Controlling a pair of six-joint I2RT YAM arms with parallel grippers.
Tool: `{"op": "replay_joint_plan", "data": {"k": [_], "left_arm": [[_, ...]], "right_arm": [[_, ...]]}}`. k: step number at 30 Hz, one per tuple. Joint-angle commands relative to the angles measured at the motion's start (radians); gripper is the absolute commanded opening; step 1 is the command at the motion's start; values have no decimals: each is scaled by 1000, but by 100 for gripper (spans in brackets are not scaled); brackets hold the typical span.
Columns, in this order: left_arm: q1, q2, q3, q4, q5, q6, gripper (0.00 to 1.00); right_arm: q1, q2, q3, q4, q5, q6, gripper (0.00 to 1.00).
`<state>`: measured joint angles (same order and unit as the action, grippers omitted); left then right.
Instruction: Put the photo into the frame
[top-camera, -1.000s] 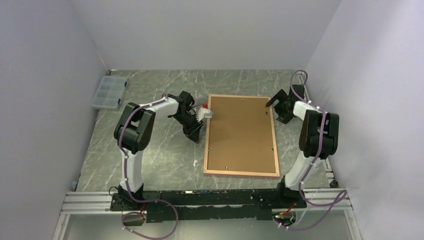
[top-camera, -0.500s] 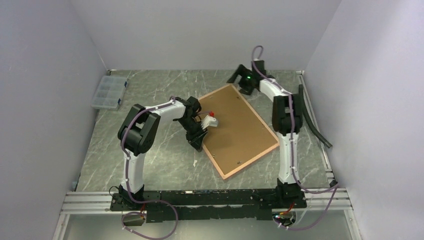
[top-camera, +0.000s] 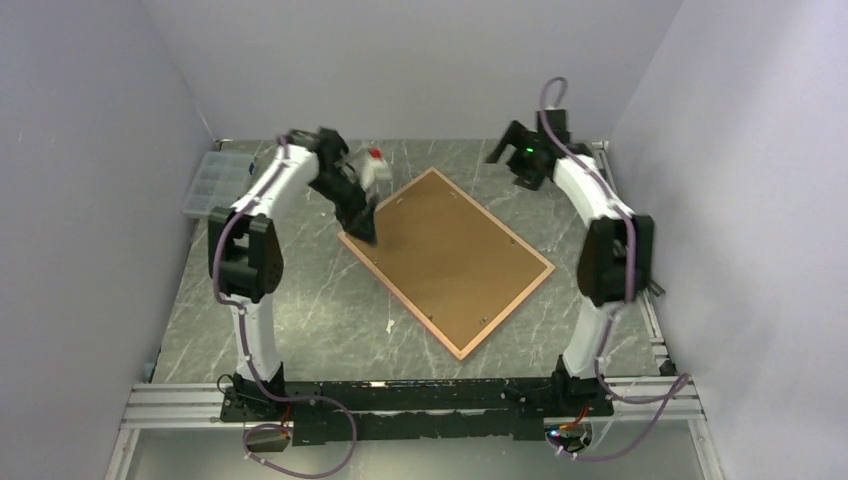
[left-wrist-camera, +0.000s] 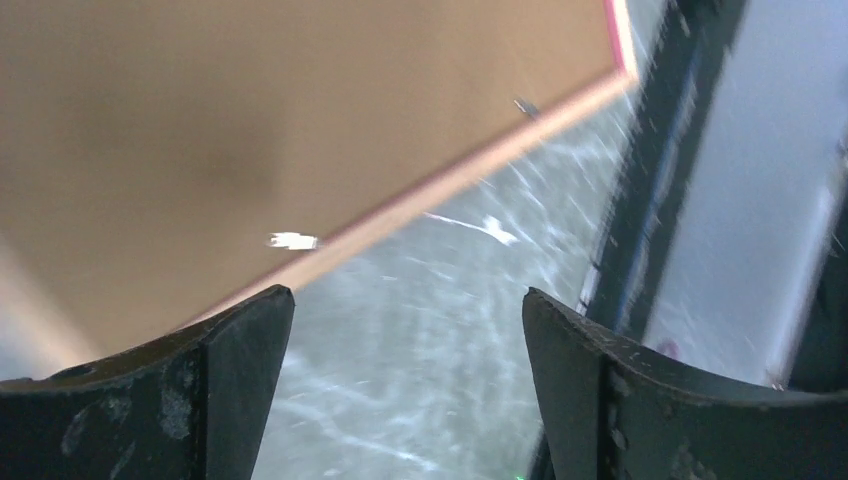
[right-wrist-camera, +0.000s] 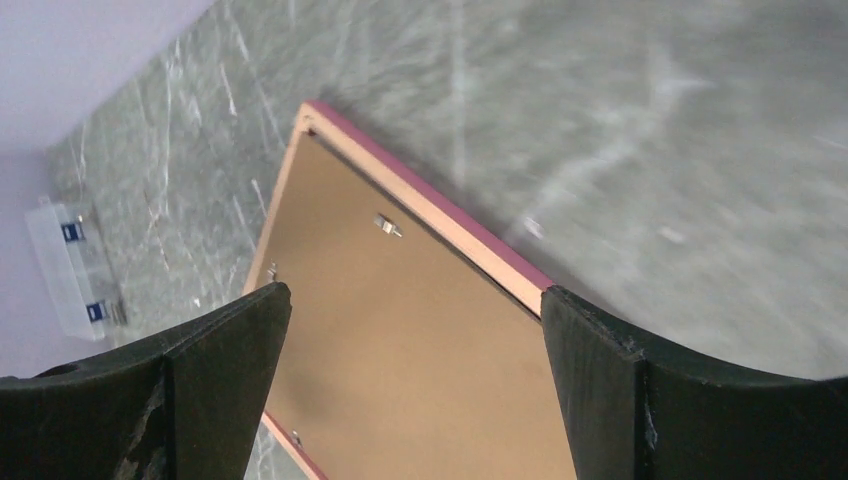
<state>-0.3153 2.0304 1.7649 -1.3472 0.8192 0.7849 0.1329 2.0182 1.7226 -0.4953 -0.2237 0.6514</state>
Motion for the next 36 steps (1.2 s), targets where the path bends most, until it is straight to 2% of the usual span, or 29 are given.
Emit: {"op": "replay_joint_plan", "data": {"k": [1,3,6,10,12,17,23,29,36], "left_arm": [[134,42,237,87,56,-164,90],[168,107,314,216,6,-262,94],[194,230,429,364,-45,-369,95],[203,431,659,383,-89,-473,95],[207,507,712,370,-94,-502,95],[231,498,561,498,-64,-568,92],[232,509,495,469,17,-567,75],[230,453,336,410,60,-474,65],[205,336,133,251,70,-279,55]], "right_arm": [[-38,-305,-302,-29,109,43,100],[-47,-425,-474,-35,116,67,100],[-54,-601,-683,-39,113,103,100],[-68,-756,-865,-70,37,141,100],[-69,-819,-927,-101,15,147,100],[-70,-914,-1070,-127,-21,165,100],[-74,-869,-1147,-12,-78,178,100],[-98,-745,-1076,83,-101,136,100],[-111,-601,-904,85,-99,62,100]]}}
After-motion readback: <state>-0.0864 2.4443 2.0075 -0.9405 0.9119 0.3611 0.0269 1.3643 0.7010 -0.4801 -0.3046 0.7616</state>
